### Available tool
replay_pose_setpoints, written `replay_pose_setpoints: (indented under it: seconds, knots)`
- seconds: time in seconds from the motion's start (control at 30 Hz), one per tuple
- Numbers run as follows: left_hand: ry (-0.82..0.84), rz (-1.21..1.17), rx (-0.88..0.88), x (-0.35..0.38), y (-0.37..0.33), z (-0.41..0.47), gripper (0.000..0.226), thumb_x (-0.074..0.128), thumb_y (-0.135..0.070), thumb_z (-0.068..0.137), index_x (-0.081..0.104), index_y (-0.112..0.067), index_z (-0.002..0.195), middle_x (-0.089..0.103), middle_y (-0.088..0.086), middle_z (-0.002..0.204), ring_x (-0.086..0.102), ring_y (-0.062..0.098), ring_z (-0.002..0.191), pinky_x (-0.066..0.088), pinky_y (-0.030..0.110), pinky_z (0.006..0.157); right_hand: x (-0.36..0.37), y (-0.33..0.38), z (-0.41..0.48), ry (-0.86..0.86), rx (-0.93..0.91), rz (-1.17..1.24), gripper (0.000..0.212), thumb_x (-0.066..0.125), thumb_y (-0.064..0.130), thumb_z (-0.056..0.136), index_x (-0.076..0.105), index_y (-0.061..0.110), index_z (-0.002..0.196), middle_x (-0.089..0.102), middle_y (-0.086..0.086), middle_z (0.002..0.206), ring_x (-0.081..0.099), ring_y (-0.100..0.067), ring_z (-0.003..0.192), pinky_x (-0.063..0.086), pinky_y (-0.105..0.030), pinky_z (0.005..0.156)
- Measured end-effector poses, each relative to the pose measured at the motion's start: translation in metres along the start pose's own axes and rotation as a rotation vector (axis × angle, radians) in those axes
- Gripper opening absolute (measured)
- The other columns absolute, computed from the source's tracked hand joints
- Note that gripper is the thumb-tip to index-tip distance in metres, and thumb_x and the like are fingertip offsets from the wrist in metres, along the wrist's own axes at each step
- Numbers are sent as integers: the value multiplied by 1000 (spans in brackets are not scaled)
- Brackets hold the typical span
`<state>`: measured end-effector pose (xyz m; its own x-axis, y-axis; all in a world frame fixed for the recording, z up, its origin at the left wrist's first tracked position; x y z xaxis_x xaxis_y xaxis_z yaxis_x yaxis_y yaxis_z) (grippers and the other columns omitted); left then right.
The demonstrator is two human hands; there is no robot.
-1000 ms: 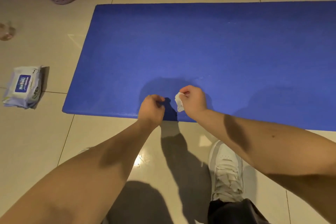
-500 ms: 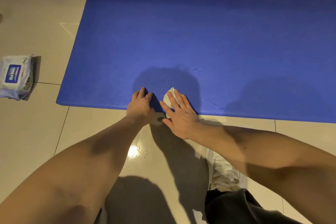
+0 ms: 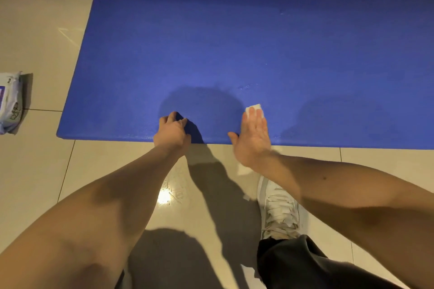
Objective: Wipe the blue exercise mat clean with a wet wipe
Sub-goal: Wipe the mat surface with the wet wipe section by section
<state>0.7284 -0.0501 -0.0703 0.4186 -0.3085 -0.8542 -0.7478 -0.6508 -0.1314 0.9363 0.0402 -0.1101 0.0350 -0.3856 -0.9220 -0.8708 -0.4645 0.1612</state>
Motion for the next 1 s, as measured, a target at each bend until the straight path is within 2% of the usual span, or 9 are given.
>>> replay_pose_setpoints:
  seconds: [0.1, 0.23, 0.4, 0.53, 0.67, 0.8, 0.87, 0.93, 1.0]
  knots:
    - [-3, -22, 0, -4, 1, 2, 53, 50, -18, 99, 42, -25, 151, 25, -5, 158, 19, 23, 144, 49, 43, 86, 17, 57, -20, 76, -265, -77, 78, 23, 51, 108, -14, 5, 159, -24, -15, 167, -29, -34, 151, -12, -47, 126]
    - [-19, -33, 7, -7, 1, 8, 51, 46, -13, 97, 48, -23, 147, 32, -3, 154, 24, 24, 140, 49, 44, 91, 15, 57, -23, 71, -394, -220, 76, 17, 52, 109, -16, 5, 159, -25, -11, 167, -28, -30, 152, -8, -45, 127]
    - [-41, -87, 18, -5, -1, 13, 53, 46, -10, 92, 50, -16, 144, 38, 1, 150, 26, 26, 138, 46, 42, 90, 0, -2, -26, 76, -191, -134, 73, 17, 51, 108, -15, 9, 159, -24, -5, 167, -28, -23, 153, -11, -39, 126]
    - [-59, -113, 39, -3, -1, 15, 52, 49, -8, 90, 52, -10, 141, 39, 4, 148, 29, 28, 135, 45, 44, 101, 6, 10, -22, 80, -28, -65, 77, 17, 55, 106, -11, 8, 161, -20, -9, 169, -24, -32, 154, -11, -49, 125]
    - [-77, -117, 53, -3, 0, 20, 52, 49, -8, 90, 50, -8, 141, 39, 4, 148, 31, 29, 134, 43, 44, 105, 10, 55, -17, 146, -320, -100, 75, 16, 54, 107, -13, 11, 161, -25, -7, 168, -32, -35, 150, -11, -55, 124]
    - [-130, -131, 89, -7, 1, 31, 49, 54, -14, 93, 50, -7, 141, 40, 6, 149, 30, 30, 135, 42, 44, 106, 10, 53, 2, 120, -506, -125, 73, 15, 53, 108, -10, 12, 162, -20, -4, 169, -27, -27, 153, -9, -46, 126]
    - [-134, -146, 106, -10, -2, 36, 51, 57, -18, 95, 47, -8, 144, 37, 6, 151, 28, 30, 137, 41, 45, 107, 6, 34, 21, 82, -427, -93, 76, 8, 57, 104, -6, 10, 162, -13, -7, 170, -21, -26, 155, -7, -44, 127]
    - [-119, -143, 116, -11, -5, 39, 56, 60, -23, 95, 43, -9, 147, 34, 6, 154, 24, 29, 140, 40, 46, 108, -5, 7, 44, -3, -229, -145, 82, 0, 58, 99, -3, 5, 161, -7, -13, 170, -14, -32, 156, -4, -46, 127]
    - [-102, -130, 111, -11, -6, 42, 59, 62, -27, 95, 42, -10, 148, 33, 5, 154, 24, 30, 141, 40, 46, 108, -17, -12, 59, 9, -26, -95, 79, 13, 57, 104, -4, 5, 162, -9, -13, 170, -14, -33, 156, -5, -47, 126]
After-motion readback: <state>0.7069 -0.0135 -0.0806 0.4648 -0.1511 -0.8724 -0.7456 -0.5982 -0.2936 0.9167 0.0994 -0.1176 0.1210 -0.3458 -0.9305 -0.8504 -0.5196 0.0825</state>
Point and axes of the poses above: each hand's wrist, its own z-axis towards the middle knuckle, its own x-axis out of the palm, y = z × x, the point moved 2 cm from there along z, towards the middle knuckle
